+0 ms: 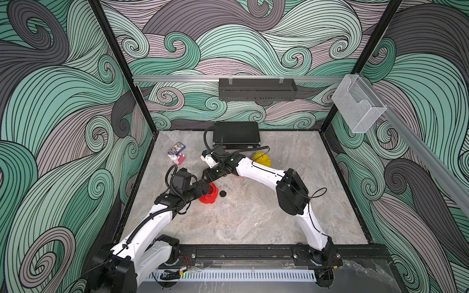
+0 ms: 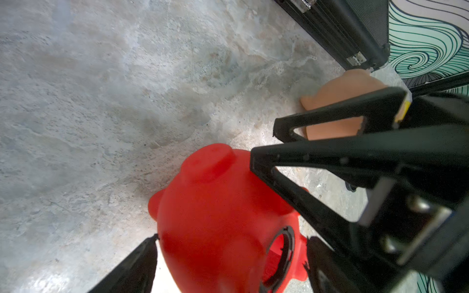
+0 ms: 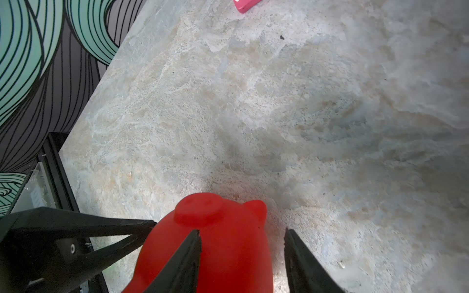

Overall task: Close piggy banks
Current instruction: Adjust the piggy bank at the center of the board.

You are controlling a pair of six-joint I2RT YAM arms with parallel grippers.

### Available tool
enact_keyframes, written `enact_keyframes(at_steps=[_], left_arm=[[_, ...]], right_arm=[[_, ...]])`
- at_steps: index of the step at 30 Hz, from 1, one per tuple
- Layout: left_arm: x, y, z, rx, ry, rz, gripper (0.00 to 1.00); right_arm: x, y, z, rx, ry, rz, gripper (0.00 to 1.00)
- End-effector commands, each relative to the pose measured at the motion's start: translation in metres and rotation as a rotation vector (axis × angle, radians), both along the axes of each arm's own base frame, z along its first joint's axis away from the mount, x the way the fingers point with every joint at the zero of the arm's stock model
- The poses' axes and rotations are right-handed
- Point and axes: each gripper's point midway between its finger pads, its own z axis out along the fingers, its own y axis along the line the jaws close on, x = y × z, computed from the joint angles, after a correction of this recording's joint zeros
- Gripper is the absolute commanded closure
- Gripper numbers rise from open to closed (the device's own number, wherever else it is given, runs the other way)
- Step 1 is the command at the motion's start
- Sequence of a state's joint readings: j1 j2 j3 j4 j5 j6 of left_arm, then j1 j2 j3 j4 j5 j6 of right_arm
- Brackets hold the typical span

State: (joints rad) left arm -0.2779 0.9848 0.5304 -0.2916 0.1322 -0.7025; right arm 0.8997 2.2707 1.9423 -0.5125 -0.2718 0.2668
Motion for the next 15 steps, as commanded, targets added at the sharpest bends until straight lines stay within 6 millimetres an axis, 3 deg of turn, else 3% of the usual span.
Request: enact_keyframes(at_steps=[1,5,15], left_arm=[[0.009,-0.005,0.006,-0.015,-0.029,-0.027,0.09],[0.012,-0.007,0.005,-0.024,-0.022,-0.031,0.09],[0.009,0.003,0.025,-0.008,-0.046,0.005,0.04]], right_arm=[[0.000,-0.012,0.012,-0.020,-0.017,-0.041,0.46],[0.002,-0.018,0.019,-0.016,-0.035,-0.067,0.46],[0.008,-0.032,0.039,0.013,-0.075,-0.103,0.46]])
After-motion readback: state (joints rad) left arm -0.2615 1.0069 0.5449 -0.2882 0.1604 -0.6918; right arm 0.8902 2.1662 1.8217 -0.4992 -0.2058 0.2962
